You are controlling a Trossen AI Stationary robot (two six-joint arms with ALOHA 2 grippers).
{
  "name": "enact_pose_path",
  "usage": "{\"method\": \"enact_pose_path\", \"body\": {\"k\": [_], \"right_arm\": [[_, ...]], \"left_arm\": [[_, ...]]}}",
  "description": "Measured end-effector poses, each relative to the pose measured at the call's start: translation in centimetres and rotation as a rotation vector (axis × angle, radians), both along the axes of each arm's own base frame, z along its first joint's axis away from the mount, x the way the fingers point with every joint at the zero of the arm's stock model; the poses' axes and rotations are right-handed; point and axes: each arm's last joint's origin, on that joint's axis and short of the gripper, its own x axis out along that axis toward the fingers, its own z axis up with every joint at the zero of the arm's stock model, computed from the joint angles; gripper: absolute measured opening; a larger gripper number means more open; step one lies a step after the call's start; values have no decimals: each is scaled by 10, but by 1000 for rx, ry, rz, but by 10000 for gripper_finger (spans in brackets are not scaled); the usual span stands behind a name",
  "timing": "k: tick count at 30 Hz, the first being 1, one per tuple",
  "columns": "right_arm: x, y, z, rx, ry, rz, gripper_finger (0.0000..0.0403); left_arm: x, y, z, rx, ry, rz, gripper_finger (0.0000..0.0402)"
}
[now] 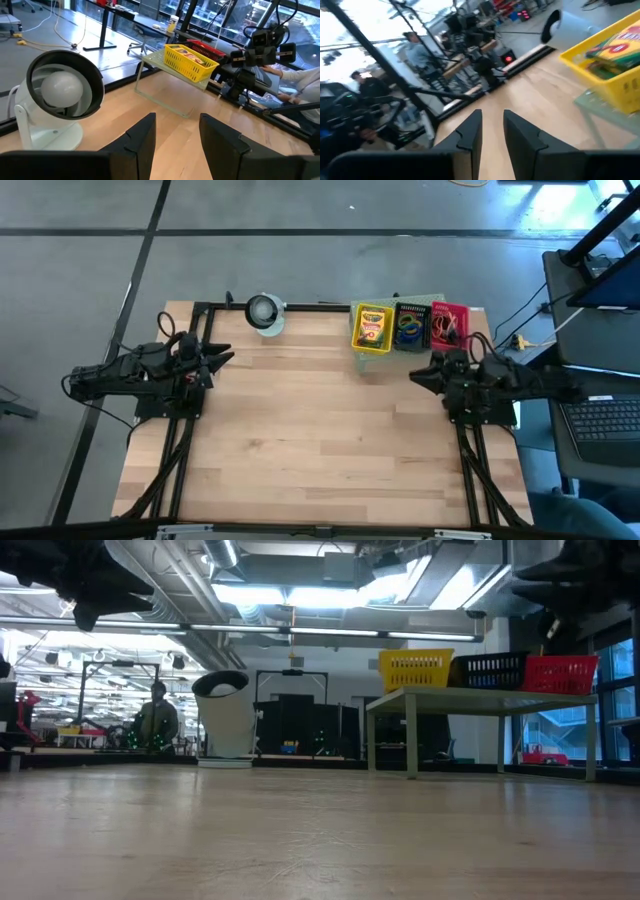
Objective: Pick & Place Office Desk Supplies
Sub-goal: Return to Home Position
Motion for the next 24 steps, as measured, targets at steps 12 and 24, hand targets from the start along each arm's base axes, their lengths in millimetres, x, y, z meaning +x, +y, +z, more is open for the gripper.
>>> {"method": "enact_pose_path", "body": {"k": [12,24], "right_arm": [[-4,3,-29,-13,-20,103,80],[-3,3,-38,-138,18,122,80]], "left_arm": [[0,0,-1,79,53,-17,148],[-12,-3,-1,126,-29,-80,148]]}}
